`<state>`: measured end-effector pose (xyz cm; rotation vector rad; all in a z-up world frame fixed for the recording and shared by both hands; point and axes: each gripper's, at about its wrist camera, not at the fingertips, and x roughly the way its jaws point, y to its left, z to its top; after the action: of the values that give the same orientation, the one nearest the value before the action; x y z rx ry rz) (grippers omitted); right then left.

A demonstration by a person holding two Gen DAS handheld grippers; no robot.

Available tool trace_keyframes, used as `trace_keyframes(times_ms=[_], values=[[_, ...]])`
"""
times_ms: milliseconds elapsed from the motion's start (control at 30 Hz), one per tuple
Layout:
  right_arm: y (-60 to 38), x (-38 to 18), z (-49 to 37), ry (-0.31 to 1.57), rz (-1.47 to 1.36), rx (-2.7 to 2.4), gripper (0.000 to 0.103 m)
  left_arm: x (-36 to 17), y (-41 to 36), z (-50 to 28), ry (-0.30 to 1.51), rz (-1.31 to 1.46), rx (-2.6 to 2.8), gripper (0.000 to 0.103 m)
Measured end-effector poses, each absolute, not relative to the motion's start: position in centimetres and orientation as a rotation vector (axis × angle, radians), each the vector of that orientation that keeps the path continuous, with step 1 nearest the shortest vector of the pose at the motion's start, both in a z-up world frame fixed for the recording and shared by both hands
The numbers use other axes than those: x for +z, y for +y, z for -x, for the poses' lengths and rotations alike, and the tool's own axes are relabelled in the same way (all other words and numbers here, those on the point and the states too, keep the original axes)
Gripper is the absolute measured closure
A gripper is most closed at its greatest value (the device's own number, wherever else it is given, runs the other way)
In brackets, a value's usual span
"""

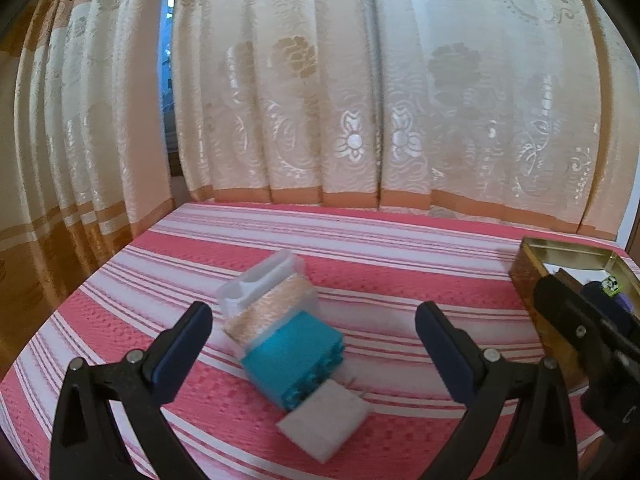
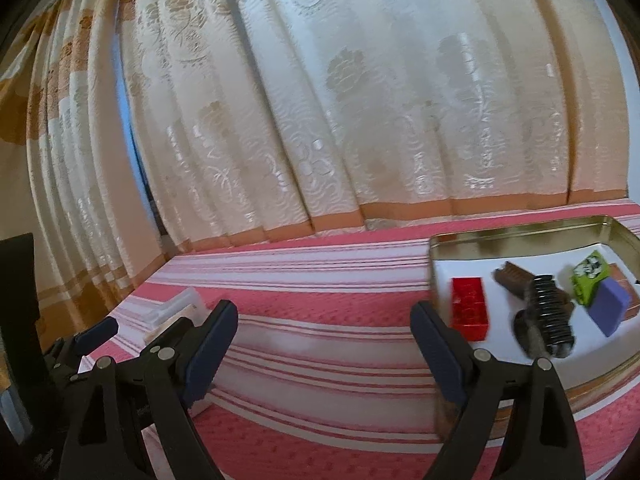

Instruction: Organize rigid objects

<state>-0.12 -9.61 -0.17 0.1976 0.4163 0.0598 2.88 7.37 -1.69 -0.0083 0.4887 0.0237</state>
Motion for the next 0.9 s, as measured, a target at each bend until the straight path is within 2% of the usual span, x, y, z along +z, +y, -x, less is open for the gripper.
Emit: trace_keyframes(times_ms=[500,900], values=[[-6.1,-1.5,-2.4,0.576,-0.137,0.185,0.013,-2.5,12.5,-4.6,0.555,0.037,0.135,0.000],[0.2,-3.9,-4.3,0.775,0.066,0.441,0.013,-3.8,18.4,-5.5,0.624,0.235,0.226,0.000]])
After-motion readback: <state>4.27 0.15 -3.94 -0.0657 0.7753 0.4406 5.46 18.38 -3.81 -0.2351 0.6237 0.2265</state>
